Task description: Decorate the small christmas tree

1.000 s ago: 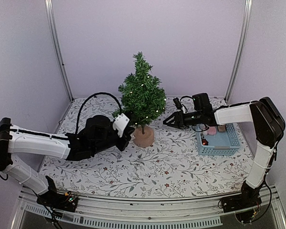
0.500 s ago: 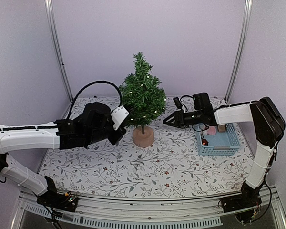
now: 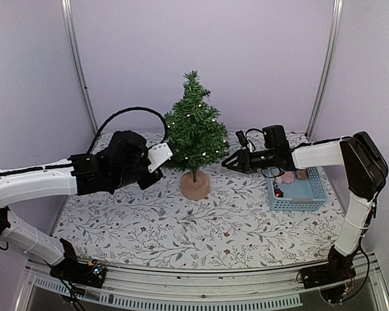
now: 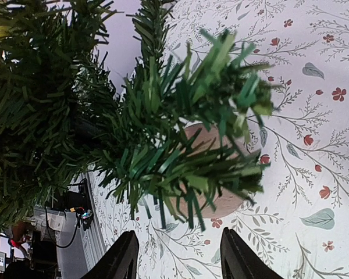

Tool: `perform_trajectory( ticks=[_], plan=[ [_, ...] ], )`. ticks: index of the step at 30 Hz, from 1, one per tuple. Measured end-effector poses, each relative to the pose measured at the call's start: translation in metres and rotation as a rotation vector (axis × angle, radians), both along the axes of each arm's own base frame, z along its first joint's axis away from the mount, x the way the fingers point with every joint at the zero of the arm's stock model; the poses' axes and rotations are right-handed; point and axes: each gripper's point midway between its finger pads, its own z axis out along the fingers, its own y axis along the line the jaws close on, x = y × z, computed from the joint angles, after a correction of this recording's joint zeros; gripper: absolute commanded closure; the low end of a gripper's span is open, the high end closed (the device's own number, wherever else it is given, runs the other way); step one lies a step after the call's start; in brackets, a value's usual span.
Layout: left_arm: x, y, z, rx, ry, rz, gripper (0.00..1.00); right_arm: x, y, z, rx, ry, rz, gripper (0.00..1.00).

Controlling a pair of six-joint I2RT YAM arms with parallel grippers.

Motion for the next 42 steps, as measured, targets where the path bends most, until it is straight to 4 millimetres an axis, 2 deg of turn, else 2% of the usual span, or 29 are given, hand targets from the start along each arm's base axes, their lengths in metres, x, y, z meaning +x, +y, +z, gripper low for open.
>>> perform_trajectory(
  ticks=[4, 14, 19, 33, 42],
  plan=[
    [0.003, 0.005, 0.001, 0.040, -0.009, -0.024, 1.00, 0.001, -0.001, 0.000, 0.000, 0.001, -0.003, 0.49],
    [-0.006, 0.006, 0.027, 0.052, -0.070, -0.109, 1.00, 0.003, 0.000, 0.003, 0.012, -0.004, -0.003, 0.49],
    [-0.004, 0.009, 0.031, 0.121, -0.117, -0.129, 1.00, 0.004, 0.000, 0.004, 0.017, -0.006, -0.002, 0.49],
    [0.012, 0.017, 0.044, 0.274, -0.276, -0.147, 1.00, 0.004, 0.001, 0.005, 0.021, 0.003, -0.006, 0.49],
    [0.035, 0.022, 0.052, 0.293, -0.394, -0.119, 1.00, 0.004, 0.001, 0.004, 0.022, 0.004, -0.006, 0.49]
  ],
)
